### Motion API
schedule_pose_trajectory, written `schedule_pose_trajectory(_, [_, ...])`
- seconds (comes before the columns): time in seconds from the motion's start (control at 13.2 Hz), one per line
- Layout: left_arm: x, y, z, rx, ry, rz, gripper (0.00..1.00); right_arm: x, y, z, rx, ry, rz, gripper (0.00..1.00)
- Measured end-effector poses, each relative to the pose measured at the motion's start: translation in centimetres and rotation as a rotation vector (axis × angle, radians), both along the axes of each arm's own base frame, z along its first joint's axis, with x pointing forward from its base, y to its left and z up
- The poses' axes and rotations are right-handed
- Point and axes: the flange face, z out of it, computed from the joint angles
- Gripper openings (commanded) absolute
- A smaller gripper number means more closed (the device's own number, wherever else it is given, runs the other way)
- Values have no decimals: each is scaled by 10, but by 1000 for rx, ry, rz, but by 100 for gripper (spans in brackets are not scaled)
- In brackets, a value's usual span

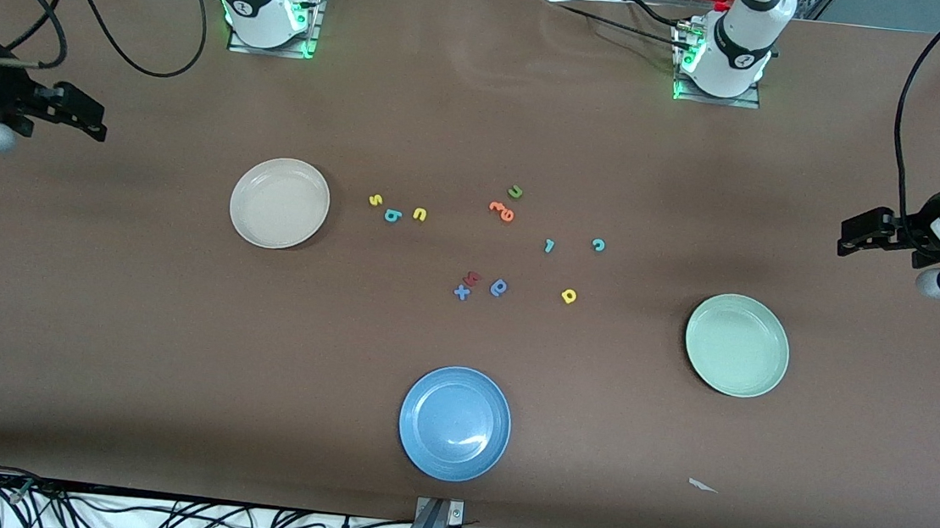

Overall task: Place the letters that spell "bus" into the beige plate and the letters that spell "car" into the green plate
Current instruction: 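Move the right gripper toward the white plate while the left gripper approaches letters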

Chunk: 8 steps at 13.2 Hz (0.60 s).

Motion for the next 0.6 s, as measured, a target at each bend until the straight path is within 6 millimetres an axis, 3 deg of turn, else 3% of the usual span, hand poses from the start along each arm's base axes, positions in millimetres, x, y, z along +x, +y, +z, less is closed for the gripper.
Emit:
schedule_pose_trajectory(0.23, [0,-19,-3,-7,5,-29,100,11,2,-27,-3,47,-8,100])
schedule_pose_trajectory(0.6, [-4,-85,-21,-15,42,-24,100,12,5,-42,-2,75,-9,100])
